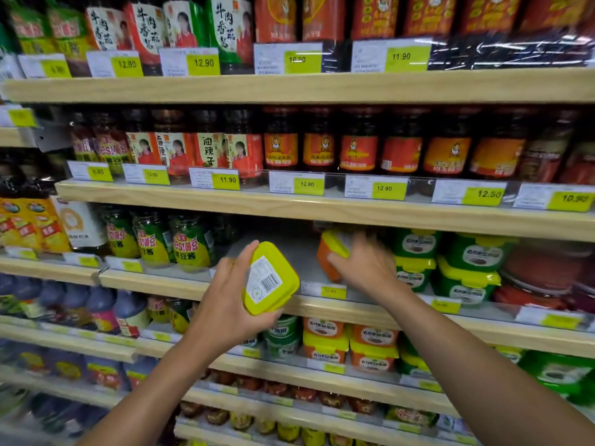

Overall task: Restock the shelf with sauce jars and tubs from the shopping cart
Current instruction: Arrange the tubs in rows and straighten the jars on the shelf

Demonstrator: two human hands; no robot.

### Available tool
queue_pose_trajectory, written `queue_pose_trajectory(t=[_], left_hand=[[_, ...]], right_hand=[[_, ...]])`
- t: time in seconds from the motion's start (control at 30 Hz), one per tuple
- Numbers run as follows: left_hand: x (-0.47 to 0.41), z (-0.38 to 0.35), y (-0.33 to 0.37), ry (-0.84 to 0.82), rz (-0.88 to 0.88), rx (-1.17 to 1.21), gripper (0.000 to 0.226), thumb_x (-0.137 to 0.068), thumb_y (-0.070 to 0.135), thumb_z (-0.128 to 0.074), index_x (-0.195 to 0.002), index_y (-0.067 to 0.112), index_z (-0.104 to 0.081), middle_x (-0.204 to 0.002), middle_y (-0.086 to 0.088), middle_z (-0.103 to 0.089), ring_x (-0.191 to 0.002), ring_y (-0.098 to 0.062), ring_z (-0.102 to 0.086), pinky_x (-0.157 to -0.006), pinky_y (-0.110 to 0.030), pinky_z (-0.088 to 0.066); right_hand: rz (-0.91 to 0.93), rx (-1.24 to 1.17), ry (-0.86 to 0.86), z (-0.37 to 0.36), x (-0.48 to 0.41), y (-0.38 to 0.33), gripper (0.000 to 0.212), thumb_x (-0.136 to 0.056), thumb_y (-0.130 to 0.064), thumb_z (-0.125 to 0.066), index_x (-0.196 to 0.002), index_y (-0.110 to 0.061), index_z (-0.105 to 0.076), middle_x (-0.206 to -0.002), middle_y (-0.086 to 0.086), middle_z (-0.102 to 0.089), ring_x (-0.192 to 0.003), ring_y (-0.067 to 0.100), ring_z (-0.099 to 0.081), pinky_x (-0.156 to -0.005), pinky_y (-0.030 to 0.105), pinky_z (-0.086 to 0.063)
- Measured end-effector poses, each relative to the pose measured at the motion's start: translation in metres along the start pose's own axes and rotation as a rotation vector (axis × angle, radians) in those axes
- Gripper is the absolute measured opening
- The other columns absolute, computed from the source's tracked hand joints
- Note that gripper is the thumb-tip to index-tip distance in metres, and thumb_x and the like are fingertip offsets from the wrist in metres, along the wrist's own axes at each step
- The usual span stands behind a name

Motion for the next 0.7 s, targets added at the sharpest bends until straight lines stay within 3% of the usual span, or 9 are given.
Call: queue_pose_trajectory(t=[0.13, 0.33, 0.5, 0.57, 0.7], left_hand=[[-0.009, -0.003, -0.007, 0.004, 0.004, 0.031, 0.116, -0.067, 0.048, -0.086, -0.154, 0.052, -0.010, -0.117, 0.010, -0.035, -0.101, -0.009, -0.051, -0.075, -0.030, -0.052], [-0.028, 0.000, -0.015, -0.022, -0.009, 0.045, 0.115, -0.070, 0.051, -0.085, -0.154, 0.053, -0.008, -0.122, 0.009, -0.036, -0.103, -0.009, -0.050, -0.076, -0.032, -0.053], [-0.058, -0.005, -0.022, -0.035, 0.006, 0.054, 0.112, -0.069, 0.049, -0.087, -0.155, 0.046, -0.014, -0.123, 0.009, -0.036, -0.108, -0.010, -0.048, -0.086, -0.033, -0.048], [-0.074, -0.008, -0.024, -0.045, 0.004, 0.033, 0.106, -0.067, 0.049, -0.088, -0.152, 0.040, -0.024, -0.121, 0.007, -0.038, -0.108, -0.013, -0.050, -0.088, -0.034, -0.047], [-0.108, -0.018, -0.034, -0.111, -0.014, -0.012, 0.094, -0.061, 0.056, -0.086, -0.142, 0.036, -0.042, -0.129, 0.000, -0.049, -0.120, -0.019, -0.050, -0.097, -0.033, -0.044]], right_hand=[[-0.026, 0.068, -0.025, -0.013, -0.010, -0.011, 0.081, -0.085, -0.071, -0.051, -0.149, -0.025, -0.030, -0.148, 0.015, -0.039, -0.129, 0.038, -0.047, -0.098, 0.045, -0.042], [0.019, 0.131, -0.176, -0.010, -0.024, -0.014, 0.066, -0.090, -0.072, -0.043, -0.147, -0.039, -0.035, -0.150, 0.005, -0.045, -0.131, 0.032, -0.049, -0.101, 0.041, -0.042], [0.100, 0.195, -0.287, -0.006, -0.025, 0.003, 0.079, -0.077, -0.068, -0.049, -0.150, -0.049, -0.023, -0.160, 0.003, -0.030, -0.139, 0.033, -0.040, -0.113, 0.044, -0.032], [0.140, 0.276, -0.267, -0.008, -0.024, 0.009, 0.077, -0.084, -0.055, -0.054, -0.153, -0.047, -0.021, -0.161, 0.007, -0.024, -0.138, 0.037, -0.040, -0.113, 0.045, -0.032], [0.166, 0.441, -0.136, -0.020, -0.023, 0.016, 0.062, -0.097, -0.028, -0.051, -0.153, -0.027, -0.027, -0.145, 0.019, -0.036, -0.119, 0.040, -0.052, -0.098, 0.042, -0.044]])
Point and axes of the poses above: each hand's wrist, its own x-axis away from the middle knuckle, its own z-axis out of the back of the hand, y = z × x, the point moved 2 cm from there along -x, towards the middle knuckle
